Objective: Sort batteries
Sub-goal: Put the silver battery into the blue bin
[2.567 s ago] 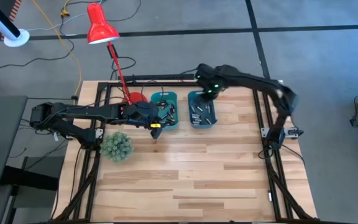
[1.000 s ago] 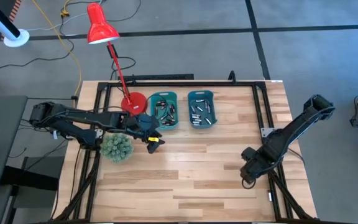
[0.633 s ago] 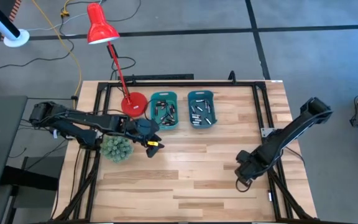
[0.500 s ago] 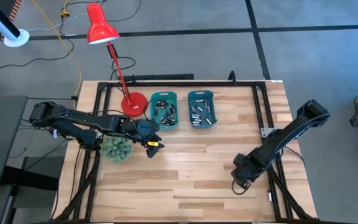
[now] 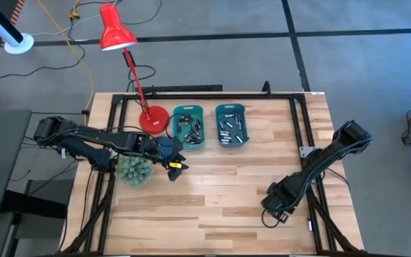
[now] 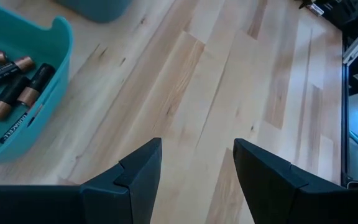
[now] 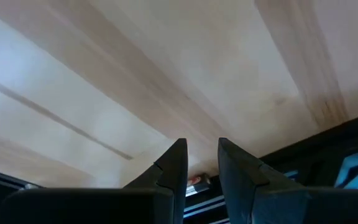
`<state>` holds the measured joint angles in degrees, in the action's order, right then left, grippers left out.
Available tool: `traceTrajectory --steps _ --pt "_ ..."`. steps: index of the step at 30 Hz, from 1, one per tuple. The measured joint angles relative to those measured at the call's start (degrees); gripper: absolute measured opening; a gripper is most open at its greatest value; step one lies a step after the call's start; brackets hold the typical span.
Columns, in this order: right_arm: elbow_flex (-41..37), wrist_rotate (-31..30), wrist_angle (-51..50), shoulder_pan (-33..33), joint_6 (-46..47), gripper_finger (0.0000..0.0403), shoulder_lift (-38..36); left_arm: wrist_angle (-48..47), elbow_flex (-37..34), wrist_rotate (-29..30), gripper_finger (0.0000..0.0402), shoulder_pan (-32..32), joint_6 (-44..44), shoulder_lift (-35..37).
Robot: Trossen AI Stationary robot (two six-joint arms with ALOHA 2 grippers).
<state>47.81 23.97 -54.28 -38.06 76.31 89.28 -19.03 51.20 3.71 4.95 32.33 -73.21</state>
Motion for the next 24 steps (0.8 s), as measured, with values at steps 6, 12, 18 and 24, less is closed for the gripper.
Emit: traceTrajectory --steps 6,12,18,24 --pt "0.0 -1.3 3.0 0.8 2.1 0.0103 0.0 0.0 0.0 0.0 0.0194 0.0 -1.1 0.0" --pt "0.0 -3.4 3.8 3.1 1.7 0.0103 0.0 0.0 0.0 0.0 0.0194 0.0 -1.7 0.0" --pt "0.0 -4.8 17.2 7.2 -5.8 0.0101 0.0 0.0 0.0 0.0 0.0194 0.0 -1.7 0.0" --pt "0.9 -11.2 27.5 13.0 -11.6 0.0028 0.0 0.0 0.0 0.0 0.0194 0.0 -1.7 0.0"
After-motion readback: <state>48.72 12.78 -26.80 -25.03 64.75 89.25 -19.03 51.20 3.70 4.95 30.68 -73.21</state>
